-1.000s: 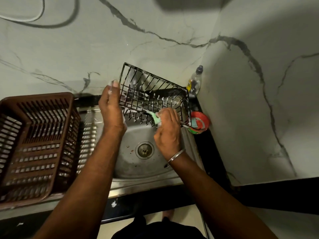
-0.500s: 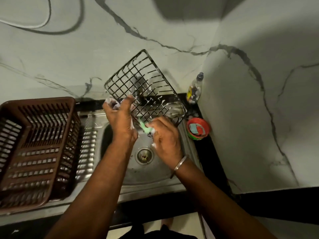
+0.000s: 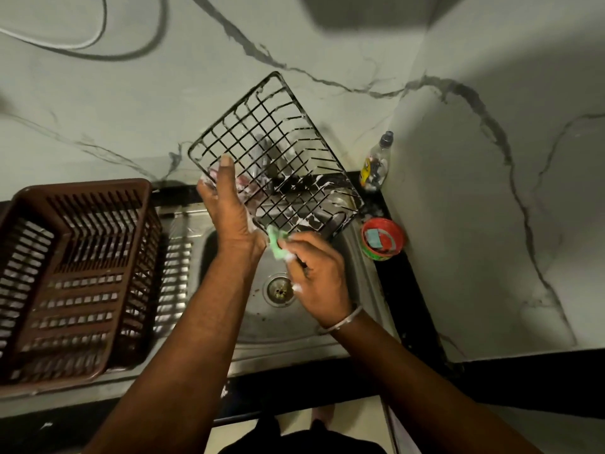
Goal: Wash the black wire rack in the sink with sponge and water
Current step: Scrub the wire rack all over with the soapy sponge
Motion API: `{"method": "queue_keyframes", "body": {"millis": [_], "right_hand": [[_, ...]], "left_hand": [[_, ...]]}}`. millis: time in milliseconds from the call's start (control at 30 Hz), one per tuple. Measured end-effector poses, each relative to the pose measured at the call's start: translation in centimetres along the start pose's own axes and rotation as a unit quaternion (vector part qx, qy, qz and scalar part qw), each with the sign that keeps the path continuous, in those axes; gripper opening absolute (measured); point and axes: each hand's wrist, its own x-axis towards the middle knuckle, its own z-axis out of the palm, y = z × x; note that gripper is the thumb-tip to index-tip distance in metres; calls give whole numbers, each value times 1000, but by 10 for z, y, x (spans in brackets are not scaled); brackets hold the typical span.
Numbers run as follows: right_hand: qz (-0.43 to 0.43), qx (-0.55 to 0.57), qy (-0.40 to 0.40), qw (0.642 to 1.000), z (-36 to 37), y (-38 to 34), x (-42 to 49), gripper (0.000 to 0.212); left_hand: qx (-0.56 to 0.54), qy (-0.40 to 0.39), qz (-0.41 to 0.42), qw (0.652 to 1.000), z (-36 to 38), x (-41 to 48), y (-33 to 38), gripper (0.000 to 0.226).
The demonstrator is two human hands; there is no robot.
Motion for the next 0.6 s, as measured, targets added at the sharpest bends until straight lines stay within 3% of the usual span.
{"method": "queue_keyframes", "body": {"millis": [167, 367, 500, 600], "right_hand": [[11, -16, 34, 999, 12, -22, 16, 31], [-87, -71, -60, 992, -17, 13, -7, 33], [-63, -171, 18, 983, -24, 15, 9, 36], [-120, -192, -104, 968, -20, 17, -7, 35]], "left_hand": [[-17, -3, -48, 999, -1, -5, -2, 61], [3, 14, -19, 1000, -8, 5, 2, 69], [35, -1, -34, 999, -4, -4, -2, 94], [43, -3, -15, 999, -3, -5, -2, 94]]}}
